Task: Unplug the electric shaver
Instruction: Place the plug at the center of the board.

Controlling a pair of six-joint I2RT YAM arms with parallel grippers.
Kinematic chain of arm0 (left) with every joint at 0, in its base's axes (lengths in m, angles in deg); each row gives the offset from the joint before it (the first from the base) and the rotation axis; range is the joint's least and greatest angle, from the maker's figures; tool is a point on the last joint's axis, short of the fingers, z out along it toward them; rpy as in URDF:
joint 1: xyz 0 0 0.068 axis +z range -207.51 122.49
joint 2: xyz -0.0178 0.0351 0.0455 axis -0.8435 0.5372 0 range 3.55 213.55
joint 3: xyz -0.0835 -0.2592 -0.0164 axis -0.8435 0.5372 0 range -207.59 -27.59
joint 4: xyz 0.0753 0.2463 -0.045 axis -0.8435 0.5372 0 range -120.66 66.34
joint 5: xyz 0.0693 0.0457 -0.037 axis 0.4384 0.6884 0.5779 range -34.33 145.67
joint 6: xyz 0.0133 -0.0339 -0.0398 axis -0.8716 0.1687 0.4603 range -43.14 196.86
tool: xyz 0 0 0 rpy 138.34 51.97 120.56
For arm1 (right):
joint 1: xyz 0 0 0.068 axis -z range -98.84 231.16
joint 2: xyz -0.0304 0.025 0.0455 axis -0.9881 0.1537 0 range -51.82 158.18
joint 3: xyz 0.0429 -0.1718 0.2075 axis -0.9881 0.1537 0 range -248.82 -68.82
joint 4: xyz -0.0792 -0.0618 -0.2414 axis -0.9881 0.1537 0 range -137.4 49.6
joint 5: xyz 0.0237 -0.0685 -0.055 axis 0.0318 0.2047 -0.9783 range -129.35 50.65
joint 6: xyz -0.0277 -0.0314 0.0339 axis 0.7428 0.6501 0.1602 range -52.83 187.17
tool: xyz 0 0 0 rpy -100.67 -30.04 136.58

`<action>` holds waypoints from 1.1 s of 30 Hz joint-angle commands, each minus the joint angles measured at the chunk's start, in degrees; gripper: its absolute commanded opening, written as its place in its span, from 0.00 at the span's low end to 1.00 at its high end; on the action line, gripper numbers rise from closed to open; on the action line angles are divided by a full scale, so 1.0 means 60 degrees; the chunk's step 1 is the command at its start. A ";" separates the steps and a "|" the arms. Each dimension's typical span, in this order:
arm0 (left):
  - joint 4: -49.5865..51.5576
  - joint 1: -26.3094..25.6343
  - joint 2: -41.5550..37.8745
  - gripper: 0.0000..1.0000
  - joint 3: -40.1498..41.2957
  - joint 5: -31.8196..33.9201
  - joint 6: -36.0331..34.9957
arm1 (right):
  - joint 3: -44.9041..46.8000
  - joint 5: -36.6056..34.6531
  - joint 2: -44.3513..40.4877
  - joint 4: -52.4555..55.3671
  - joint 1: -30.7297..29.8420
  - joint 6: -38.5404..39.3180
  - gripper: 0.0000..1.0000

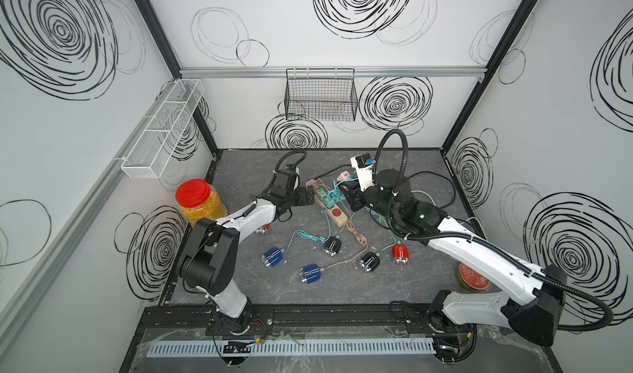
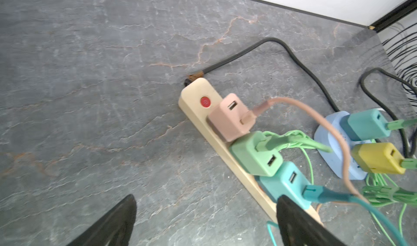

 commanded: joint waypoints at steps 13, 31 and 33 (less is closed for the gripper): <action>0.0703 0.2970 -0.4220 0.99 0.2116 0.1085 0.1193 | -0.2773 0.1550 0.4513 -0.1627 -0.0090 -0.0630 0.00; 0.0807 0.3789 -0.4881 0.99 0.2917 0.0274 0.1008 | -1.3724 0.3999 1.3673 -0.0616 0.1259 -0.3584 0.00; 0.0761 0.3790 -0.4878 0.99 0.2976 0.0224 0.1032 | -1.3507 0.4346 1.3865 -0.1110 0.1313 -0.4064 0.00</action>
